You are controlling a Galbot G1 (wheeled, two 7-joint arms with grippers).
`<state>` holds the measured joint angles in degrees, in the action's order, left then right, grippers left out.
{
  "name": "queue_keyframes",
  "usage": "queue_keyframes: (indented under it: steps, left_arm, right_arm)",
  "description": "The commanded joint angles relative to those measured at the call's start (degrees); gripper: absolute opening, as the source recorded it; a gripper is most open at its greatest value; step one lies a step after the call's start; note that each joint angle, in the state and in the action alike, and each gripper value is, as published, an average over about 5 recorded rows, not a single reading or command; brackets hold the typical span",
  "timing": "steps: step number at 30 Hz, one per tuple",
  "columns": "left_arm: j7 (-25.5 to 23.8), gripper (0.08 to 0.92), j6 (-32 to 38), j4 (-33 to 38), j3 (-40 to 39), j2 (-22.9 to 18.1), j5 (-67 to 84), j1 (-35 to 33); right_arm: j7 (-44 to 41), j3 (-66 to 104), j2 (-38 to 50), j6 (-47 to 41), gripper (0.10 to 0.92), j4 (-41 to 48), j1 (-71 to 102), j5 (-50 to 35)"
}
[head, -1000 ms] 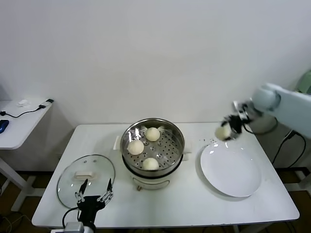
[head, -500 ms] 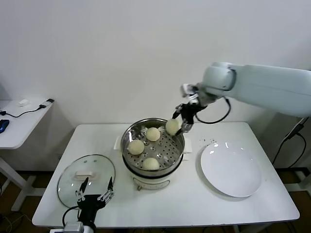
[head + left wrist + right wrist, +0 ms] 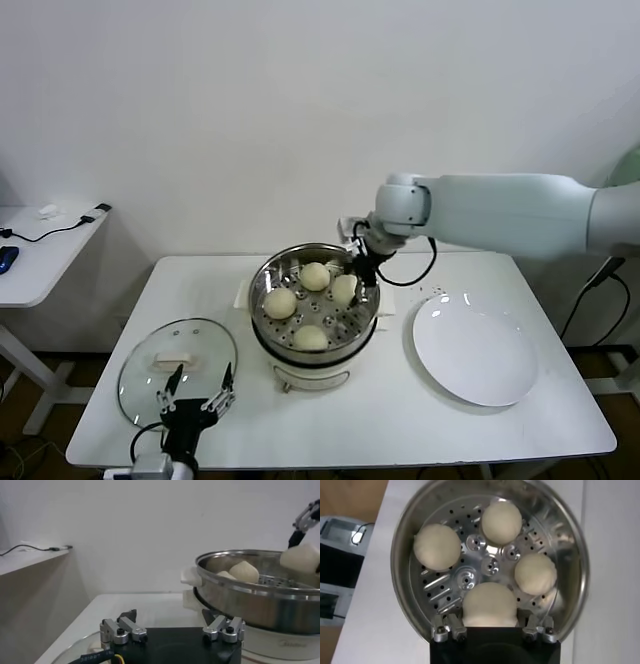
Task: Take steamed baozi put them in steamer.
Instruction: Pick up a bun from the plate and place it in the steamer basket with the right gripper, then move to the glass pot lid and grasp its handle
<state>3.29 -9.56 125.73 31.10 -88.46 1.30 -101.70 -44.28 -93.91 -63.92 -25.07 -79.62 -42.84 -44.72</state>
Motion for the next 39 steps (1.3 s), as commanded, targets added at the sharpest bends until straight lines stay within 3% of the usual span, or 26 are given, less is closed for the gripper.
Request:
queue_keyframes:
  steps: [1,13,21,30,34,39]
  left_arm:
    - [-0.1,0.823,0.0,-0.1,-0.1,0.1,0.1,0.2]
    - [-0.2,0.823,0.1,-0.1,0.0,0.0,0.1,0.1]
    - [-0.3,0.823,0.1,-0.1,-0.2,-0.1,-0.1,0.1]
    - [-0.9,0.823,-0.2,0.5,-0.1,-0.2,-0.3,-0.2]
    - [-1.1,0.823,-0.3,0.8,-0.1,-0.1,-0.4,-0.2]
    - [-0.9,0.823,0.0,0.5,0.1,0.0,-0.1,-0.1]
  right_arm:
    - [2.0,0.2,-1.6,-1.5,0.696,1.2,4.8,3.4]
    - [1.8,1.8,-2.4,-1.4,0.699,2.5,6.8,5.2]
    - [-0.5,2.8,-2.2,1.9,0.816,3.3,6.5,6.2]
    - [-7.2,10.1,3.2,8.0,0.823,5.0,1.8,-3.6]
    - [-0.8,20.1,8.0,6.4,0.823,6.1,4.3,-8.6]
    - [15.9,40.0,14.9,7.2,0.823,5.3,15.4,-9.6]
